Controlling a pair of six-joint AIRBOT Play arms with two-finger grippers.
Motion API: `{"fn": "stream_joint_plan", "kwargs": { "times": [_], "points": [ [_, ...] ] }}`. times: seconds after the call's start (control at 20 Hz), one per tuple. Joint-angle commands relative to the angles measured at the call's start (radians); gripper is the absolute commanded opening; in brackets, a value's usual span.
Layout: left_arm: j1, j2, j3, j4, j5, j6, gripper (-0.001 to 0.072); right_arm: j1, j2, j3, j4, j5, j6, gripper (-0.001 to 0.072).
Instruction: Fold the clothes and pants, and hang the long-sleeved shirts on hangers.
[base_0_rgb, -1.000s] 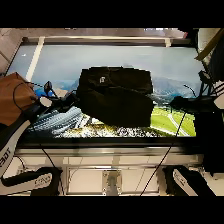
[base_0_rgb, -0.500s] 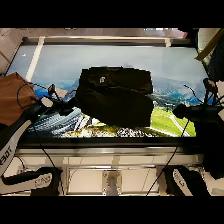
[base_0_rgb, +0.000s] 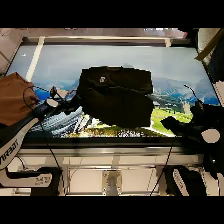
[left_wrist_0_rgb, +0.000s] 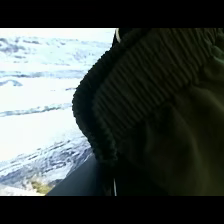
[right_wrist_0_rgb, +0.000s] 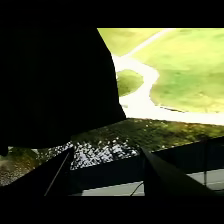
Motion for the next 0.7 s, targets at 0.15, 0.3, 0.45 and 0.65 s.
{"fn": "stream_joint_plan", "kwargs": {
  "times": [0.15, 0.3, 0.45, 0.65],
  "points": [
    [-0.006, 0.013, 0.000, -0.029, 0.011, 0.001, 0.0026, 0.000, -0.172, -0.118, 0.270, -0.054, -0.003, 0.0492],
    [-0.005, 0.054, 0.000, -0.021, 0.011, 0.001, 0.0026, 0.000, -0.354, -0.122, 0.389, -0.088, -0.115, 0.0498],
    [-0.005, 0.093, 0.000, 0.045, -0.008, 0.001, 0.0026, 0.000, -0.520, -0.122, 0.630, -0.129, -0.326, 0.0499],
    [-0.005, 0.106, 0.000, 0.068, -0.030, 0.001, 0.0025, 0.000, -0.636, -0.122, 0.758, -0.178, -0.438, 0.0499]
  ]
}}
